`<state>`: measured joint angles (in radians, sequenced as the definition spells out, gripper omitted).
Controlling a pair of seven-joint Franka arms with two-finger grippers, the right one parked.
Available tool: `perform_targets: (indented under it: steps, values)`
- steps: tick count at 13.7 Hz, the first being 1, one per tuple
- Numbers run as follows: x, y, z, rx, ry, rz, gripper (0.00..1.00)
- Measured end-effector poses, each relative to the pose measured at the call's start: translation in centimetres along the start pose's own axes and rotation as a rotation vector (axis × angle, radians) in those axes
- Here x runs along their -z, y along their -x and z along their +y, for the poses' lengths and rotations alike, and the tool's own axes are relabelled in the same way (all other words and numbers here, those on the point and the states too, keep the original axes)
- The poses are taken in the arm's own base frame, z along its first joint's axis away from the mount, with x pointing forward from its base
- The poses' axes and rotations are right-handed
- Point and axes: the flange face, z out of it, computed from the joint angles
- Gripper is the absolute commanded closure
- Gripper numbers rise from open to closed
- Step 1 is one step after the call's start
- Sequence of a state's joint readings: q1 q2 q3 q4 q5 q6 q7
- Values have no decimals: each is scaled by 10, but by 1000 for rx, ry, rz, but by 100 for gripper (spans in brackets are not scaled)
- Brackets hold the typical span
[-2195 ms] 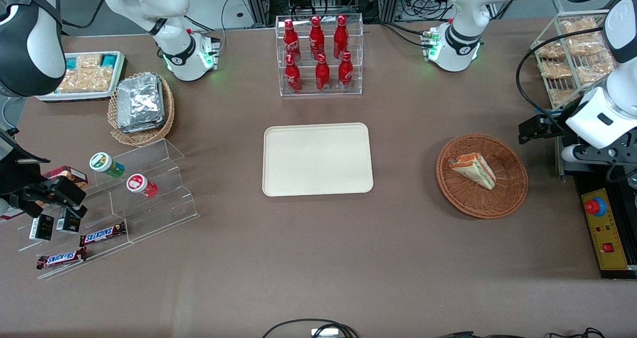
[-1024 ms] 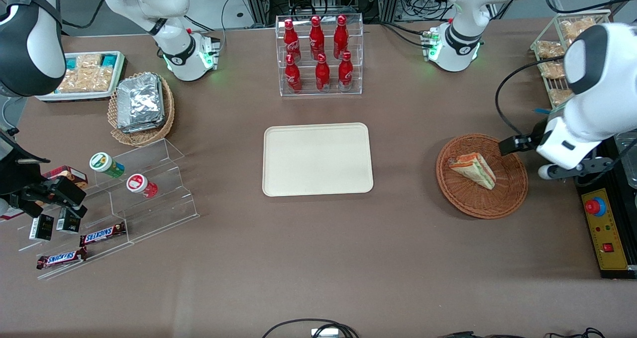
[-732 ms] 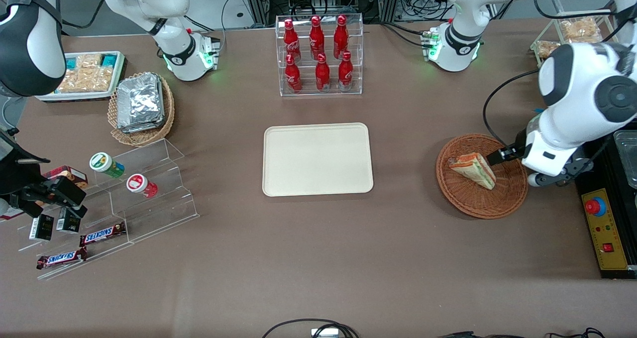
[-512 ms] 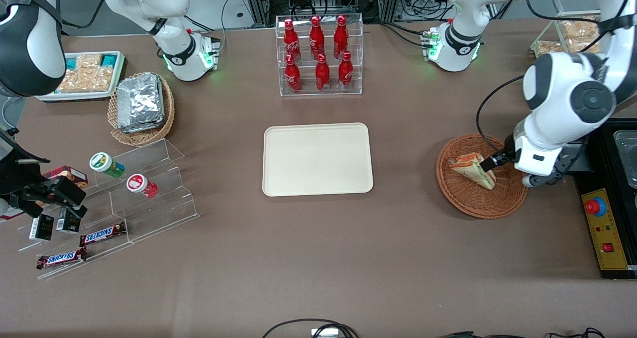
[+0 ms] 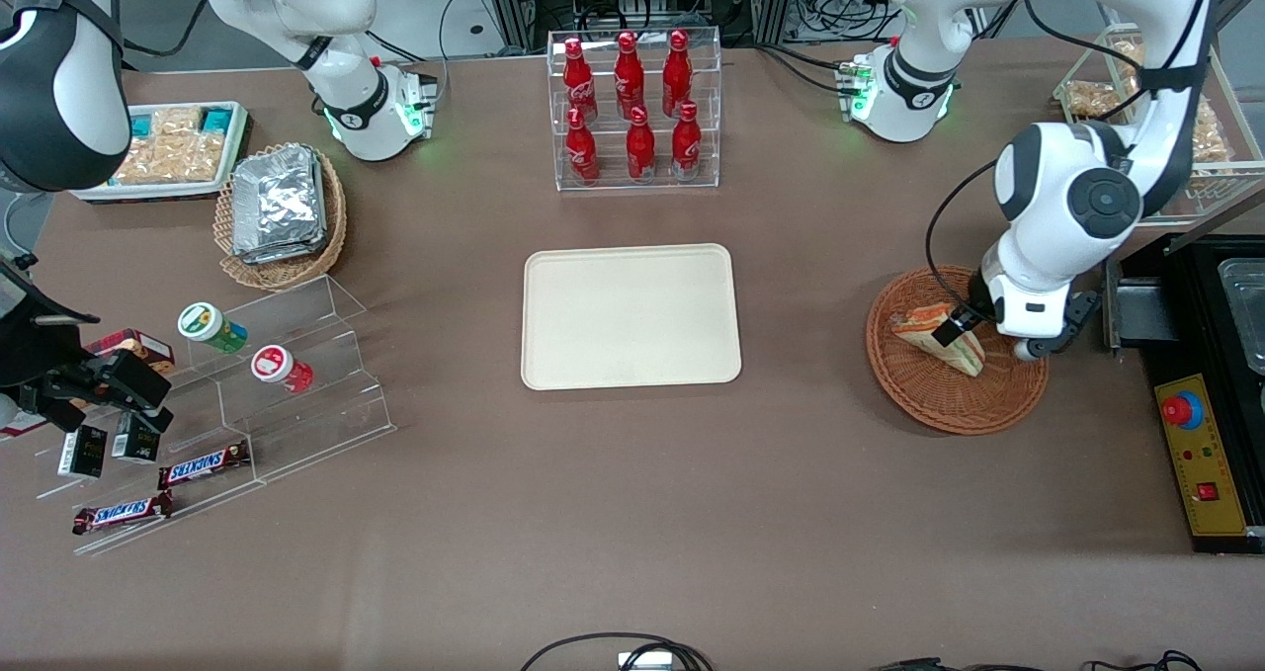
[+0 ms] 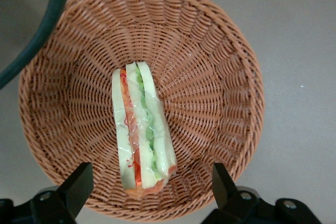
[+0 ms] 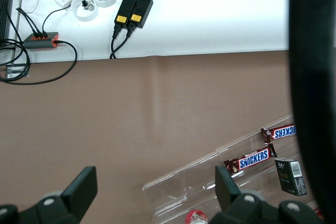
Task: Place sandwich from basket to tray
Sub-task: 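Lower the open left gripper around the sandwich and close it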
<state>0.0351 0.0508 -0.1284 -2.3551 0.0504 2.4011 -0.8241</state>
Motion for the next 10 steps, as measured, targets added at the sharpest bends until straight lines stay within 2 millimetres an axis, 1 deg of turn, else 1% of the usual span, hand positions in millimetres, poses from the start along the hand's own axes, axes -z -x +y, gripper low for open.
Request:
perform_targets:
  steps: [5, 10]
  values:
    - [-40, 18, -18, 80, 34, 20, 0]
    - [-62, 15, -20, 134, 50, 21, 0]
